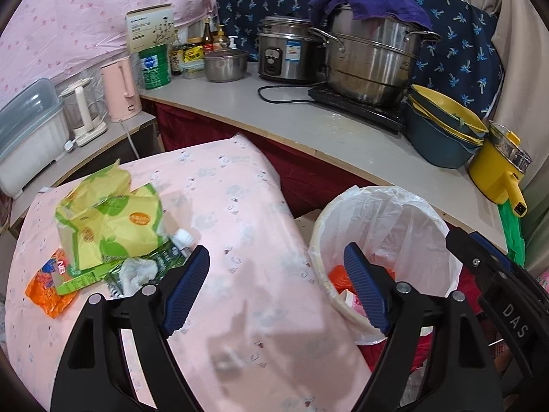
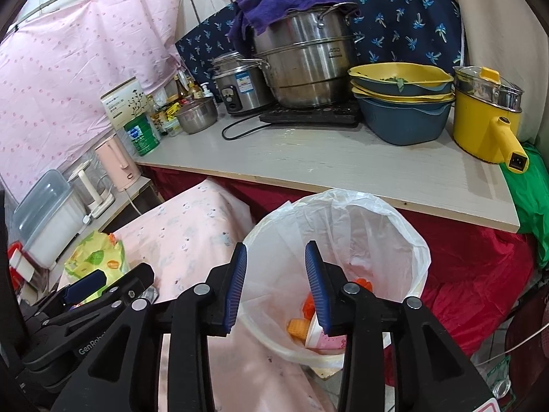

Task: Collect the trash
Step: 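Open both grippers to drop the red bag and pink cup into the bin, then reach to the crumpled white tissue and grasp it with the right gripper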

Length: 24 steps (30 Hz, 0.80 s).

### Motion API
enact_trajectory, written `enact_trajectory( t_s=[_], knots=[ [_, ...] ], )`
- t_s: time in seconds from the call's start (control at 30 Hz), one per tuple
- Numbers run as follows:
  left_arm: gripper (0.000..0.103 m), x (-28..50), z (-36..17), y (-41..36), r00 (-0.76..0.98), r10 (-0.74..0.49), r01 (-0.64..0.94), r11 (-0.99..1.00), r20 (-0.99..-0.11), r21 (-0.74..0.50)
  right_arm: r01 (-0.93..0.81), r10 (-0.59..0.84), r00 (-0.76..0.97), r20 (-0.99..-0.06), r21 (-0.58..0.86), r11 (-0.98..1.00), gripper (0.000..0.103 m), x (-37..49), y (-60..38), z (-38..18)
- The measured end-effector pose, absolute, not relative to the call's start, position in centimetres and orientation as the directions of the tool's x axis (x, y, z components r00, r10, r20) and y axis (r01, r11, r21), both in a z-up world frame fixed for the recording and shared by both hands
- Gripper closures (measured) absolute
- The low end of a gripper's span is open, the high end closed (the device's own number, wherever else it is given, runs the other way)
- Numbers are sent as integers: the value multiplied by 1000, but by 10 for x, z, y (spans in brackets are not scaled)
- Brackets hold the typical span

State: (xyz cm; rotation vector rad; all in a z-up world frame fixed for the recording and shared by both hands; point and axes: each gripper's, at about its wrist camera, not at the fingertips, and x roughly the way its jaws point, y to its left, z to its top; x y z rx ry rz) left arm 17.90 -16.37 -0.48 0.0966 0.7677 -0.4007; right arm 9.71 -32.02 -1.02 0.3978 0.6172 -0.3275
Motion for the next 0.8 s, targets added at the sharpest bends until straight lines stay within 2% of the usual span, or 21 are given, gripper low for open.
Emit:
enact_trajectory(
  t_s=[0.8],
  knots=[
    [26, 166, -4, -33, 701, -165, 170, 983, -694, -63, 185, -5, 779, -627, 222, 957, 65, 103, -198, -1]
  ],
)
